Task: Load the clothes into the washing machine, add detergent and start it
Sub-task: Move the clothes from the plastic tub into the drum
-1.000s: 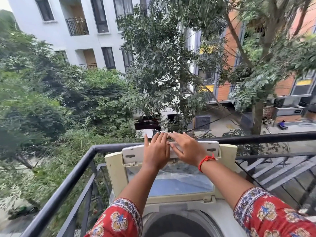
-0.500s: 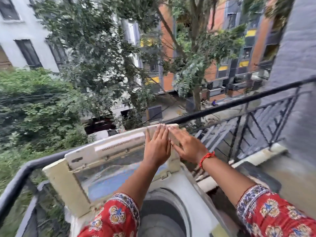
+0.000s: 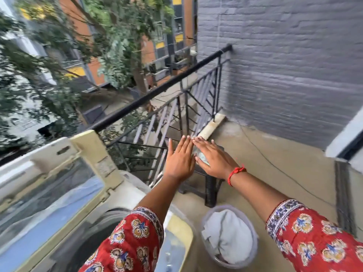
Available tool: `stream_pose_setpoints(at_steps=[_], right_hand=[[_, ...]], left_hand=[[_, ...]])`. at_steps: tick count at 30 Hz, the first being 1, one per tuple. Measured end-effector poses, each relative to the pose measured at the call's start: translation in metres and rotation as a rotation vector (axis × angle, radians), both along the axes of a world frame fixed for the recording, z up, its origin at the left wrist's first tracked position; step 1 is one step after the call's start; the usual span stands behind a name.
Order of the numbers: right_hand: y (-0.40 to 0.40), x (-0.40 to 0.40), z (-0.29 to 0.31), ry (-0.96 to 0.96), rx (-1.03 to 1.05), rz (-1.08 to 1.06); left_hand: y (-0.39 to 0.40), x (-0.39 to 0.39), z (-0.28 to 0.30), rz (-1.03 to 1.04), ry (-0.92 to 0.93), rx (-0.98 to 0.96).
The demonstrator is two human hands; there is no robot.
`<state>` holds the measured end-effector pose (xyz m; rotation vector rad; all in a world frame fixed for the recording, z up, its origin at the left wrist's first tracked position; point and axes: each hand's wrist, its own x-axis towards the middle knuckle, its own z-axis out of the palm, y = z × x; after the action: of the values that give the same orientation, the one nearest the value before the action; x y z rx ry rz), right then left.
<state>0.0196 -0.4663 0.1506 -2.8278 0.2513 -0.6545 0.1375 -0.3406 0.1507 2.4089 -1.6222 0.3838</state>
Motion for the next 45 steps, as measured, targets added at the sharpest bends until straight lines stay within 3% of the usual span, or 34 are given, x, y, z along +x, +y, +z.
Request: stream_pose_setpoints(at_steps=[7, 19, 24, 31, 45], right_hand=[[-0.052, -0.086, -0.075, 0.154, 0.048, -0.125], [-0.115, -0.165, -0.194, 0.651, 0.222, -0.191], [-0.127, -0.174, -0.238, 0.838, 0.256, -0.207], [-0.127, -0.162, -0.334, 0.927, 0.335, -0.246], [-0.122, -0.132, -0.587, 1.043, 0.429, -0.352]], left_hand=[[-0.066, -0.073, -0.076, -0.086, 0.067, 0.255], [-0.123, -0.139, -0.204, -0.097, 0.284, 0.596], [-0.134, -0.148, -0.248, -0.096, 0.228, 0.711], [-0.147, -0.143, -0.34, -0.051, 0.304, 0.764], [-0.136, -0.134, -0.601, 0.097, 0.526, 0.858]])
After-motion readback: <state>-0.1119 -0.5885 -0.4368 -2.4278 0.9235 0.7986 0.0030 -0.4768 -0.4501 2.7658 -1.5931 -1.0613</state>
